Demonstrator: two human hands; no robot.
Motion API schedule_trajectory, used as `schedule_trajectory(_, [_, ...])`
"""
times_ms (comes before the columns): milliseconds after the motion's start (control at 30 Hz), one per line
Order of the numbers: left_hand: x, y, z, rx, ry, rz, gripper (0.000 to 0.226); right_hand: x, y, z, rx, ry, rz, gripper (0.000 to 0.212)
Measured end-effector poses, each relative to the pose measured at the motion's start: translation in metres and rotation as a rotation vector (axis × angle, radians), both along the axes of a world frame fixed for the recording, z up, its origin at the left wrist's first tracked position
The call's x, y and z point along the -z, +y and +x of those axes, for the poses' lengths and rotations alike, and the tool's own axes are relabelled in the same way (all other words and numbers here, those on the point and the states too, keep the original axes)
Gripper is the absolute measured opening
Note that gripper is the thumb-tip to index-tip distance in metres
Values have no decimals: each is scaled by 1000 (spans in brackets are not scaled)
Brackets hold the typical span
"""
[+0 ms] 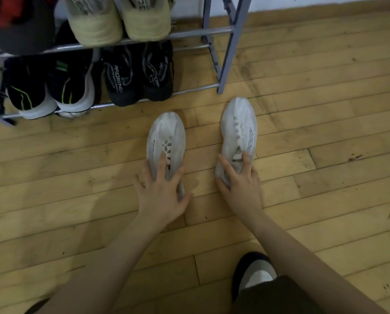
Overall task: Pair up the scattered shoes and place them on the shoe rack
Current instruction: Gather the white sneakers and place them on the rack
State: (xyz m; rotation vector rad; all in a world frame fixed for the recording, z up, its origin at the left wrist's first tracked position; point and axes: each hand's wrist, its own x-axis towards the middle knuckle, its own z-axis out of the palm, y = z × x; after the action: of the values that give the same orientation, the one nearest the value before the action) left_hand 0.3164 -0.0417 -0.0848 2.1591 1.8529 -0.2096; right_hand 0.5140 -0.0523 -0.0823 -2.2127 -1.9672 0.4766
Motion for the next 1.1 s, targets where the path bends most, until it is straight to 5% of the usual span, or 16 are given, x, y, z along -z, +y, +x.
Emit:
schedule_trajectory(333, [-1,-8,-14,27,-134,-88,94,7,-12,-35,-105,-79,-36,65])
schedule_trajectory(600, [-3,1,-20,75,-343,55,70,8,-13,-27,-124,29,14,68])
schedule_trajectory(833, [9,12,-14,210,-138,85,67,11,-13,-23,-107,-8,-16,61])
schedule_trajectory(1100, [-5,15,-15,186,-283,134,59,2,-11,-29,-56,93,85,55])
